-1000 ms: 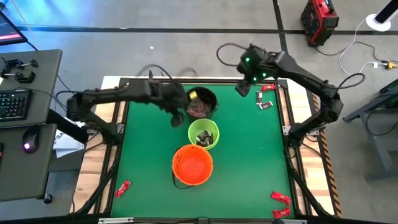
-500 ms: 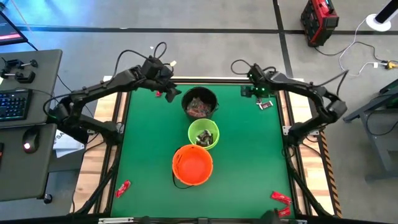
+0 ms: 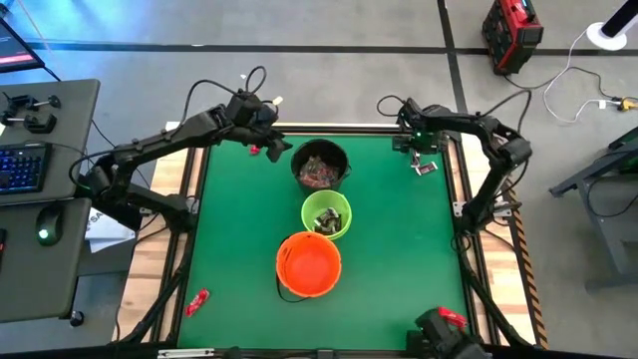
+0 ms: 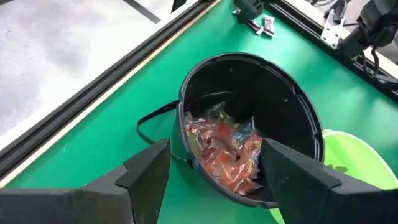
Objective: Sort candy by brand, put in halloween buckets
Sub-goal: Put the brown chocolate bar into the green bucket
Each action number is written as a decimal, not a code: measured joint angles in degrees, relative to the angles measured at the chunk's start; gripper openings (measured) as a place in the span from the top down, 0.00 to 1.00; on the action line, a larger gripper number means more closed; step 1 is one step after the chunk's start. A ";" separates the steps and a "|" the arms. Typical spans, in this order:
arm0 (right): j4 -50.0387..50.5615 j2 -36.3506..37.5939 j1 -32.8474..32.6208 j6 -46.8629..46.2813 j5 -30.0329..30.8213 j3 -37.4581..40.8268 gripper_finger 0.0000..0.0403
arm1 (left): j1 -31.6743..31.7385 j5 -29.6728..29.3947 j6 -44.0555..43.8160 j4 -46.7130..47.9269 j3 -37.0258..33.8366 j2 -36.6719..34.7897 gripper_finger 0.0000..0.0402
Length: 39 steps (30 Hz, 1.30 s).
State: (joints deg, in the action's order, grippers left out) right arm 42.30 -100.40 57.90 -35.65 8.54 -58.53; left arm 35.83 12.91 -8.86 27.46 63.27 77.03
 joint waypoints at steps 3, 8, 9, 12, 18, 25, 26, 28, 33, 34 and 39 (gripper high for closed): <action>0.01 -0.97 -0.56 1.54 0.21 -0.82 0.39 | -0.01 -0.03 -0.01 0.00 -0.01 0.00 0.40; 0.50 -1.38 -1.10 2.56 1.26 -0.87 0.40 | -0.02 -1.56 -0.09 -0.66 0.01 0.00 0.40; 0.53 -1.40 -1.27 2.64 1.18 -0.87 0.41 | -0.02 -1.62 -0.15 -0.75 0.01 0.00 0.40; 0.41 -1.63 -1.42 2.63 1.19 -0.87 0.50 | -0.02 -1.66 -1.43 -1.11 -0.01 0.02 0.40; 0.94 -1.82 -2.23 4.52 -1.09 -0.91 0.76 | -0.04 -1.66 -2.10 -1.75 -0.01 0.04 0.40; 1.71 -1.07 -5.77 7.54 0.44 -0.76 0.98 | -0.02 -1.68 -2.12 -1.70 0.01 0.04 0.40; 2.00 -0.59 -6.38 7.65 0.81 -0.62 0.98 | -0.02 -1.68 -2.08 -1.70 0.00 0.04 0.40; 2.81 0.65 -7.68 7.64 1.06 -0.36 0.99 | -0.02 -1.79 -1.58 -1.61 0.01 -0.08 0.40; 2.15 6.46 -10.50 7.64 0.35 -0.43 1.00 | 1.19 -7.68 -1.32 -1.63 -0.01 -2.27 0.40; 1.73 7.87 -11.30 7.64 -0.34 -0.43 1.00 | 1.58 -8.80 -0.94 -1.82 -0.01 -3.00 0.40; -4.55 15.49 -18.04 11.28 -12.36 -0.45 1.00 | 3.85 -10.29 1.03 -4.01 0.01 -6.69 0.40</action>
State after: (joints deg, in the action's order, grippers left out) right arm 37.76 -84.91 39.86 -24.37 -3.82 -58.98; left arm 39.69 2.61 -7.84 23.46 63.28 70.35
